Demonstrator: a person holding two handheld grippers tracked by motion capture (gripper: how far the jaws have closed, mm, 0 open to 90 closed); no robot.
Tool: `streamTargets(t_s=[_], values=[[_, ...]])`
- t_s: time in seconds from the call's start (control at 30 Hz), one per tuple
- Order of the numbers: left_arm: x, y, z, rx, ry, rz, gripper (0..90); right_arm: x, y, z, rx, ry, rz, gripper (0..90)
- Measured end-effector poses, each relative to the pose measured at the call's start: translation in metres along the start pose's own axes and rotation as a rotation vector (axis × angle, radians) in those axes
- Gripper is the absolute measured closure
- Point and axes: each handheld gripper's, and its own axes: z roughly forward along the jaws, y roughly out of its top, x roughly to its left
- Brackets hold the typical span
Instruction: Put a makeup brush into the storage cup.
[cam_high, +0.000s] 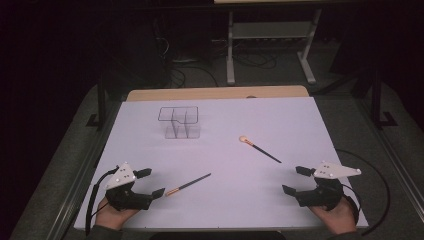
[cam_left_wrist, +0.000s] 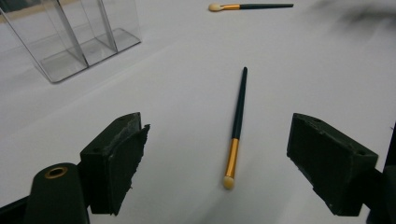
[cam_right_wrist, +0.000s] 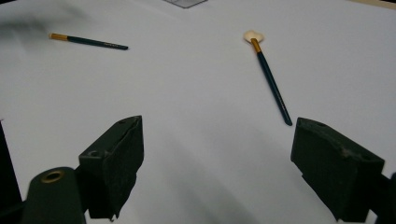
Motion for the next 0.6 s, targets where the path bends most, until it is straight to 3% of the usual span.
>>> streamTargets(t_s=[0.6], values=[[0.0005, -0.0037, -0.0060, -0.001, 0.002, -0.016, 20.0, 0.0026, 0.0044, 0.0046, 0.002, 0.015, -0.016, 16.1]])
